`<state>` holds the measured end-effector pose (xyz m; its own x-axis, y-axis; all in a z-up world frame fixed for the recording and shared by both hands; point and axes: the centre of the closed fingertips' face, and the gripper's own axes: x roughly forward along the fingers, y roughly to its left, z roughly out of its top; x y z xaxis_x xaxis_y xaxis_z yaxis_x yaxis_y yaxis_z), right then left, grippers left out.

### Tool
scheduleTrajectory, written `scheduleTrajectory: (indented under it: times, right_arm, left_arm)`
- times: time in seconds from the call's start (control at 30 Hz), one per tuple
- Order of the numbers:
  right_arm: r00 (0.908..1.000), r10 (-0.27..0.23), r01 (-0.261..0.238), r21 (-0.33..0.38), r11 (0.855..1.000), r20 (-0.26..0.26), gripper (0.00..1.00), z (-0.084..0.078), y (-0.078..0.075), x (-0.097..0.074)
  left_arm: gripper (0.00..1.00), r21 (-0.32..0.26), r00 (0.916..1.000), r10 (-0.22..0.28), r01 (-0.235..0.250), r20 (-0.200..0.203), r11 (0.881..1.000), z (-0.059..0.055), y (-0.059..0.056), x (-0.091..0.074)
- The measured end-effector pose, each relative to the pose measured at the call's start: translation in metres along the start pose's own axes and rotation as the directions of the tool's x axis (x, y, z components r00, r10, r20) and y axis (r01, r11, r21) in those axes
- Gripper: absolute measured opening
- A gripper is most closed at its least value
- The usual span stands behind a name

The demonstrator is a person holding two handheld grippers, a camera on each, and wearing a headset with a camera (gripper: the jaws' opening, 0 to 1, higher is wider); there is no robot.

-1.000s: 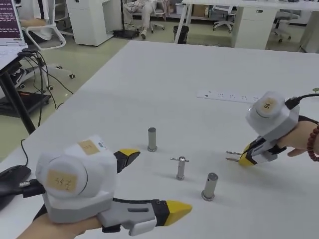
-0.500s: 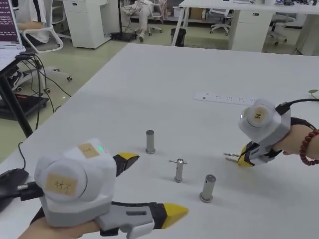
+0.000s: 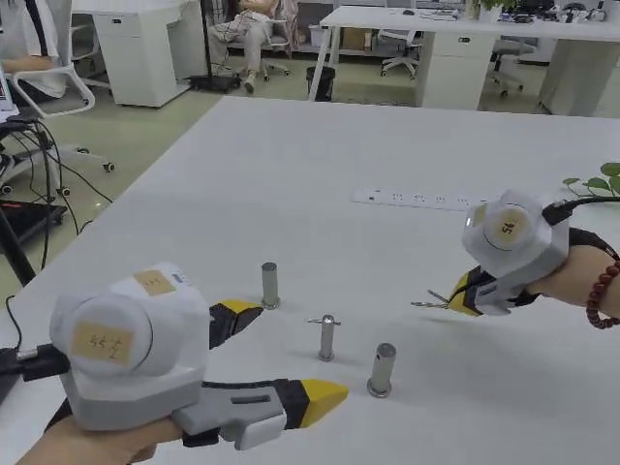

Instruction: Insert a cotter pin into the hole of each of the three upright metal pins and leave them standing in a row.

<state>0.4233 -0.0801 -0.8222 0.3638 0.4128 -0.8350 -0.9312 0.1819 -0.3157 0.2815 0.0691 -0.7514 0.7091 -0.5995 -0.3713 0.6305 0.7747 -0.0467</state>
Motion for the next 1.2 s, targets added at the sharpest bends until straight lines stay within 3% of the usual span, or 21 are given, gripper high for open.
scheduleTrajectory:
  times: [0.33,0.63,0.93,1.2]
  right_arm:
    - [0.9921,-0.078,0.082,-0.044,0.996,0.098,0.02,0.026,0.009,-0.032]
    - [0.9799,-0.099,0.116,-0.091,0.989,0.173,0.02,0.047,0.024,-0.051]
    - [0.9691,-0.108,0.146,-0.163,0.976,0.222,0.02,0.067,0.048,-0.060]
    - [0.9635,-0.086,0.141,-0.208,0.968,0.253,0.02,0.086,0.069,-0.062]
  left_arm:
    - [0.60,0.003,0.9983,-0.058,0.058,0.007,0.998,0.018,-0.007,0.016]
    - [0.54,-0.056,0.9939,-0.106,0.108,0.030,0.993,0.030,-0.010,0.032]
    - [0.42,-0.131,0.9864,-0.163,0.164,0.016,0.978,0.030,-0.019,0.045]
    - [0.33,-0.207,0.9782,-0.207,0.205,0.014,0.957,0.034,-0.025,0.055]
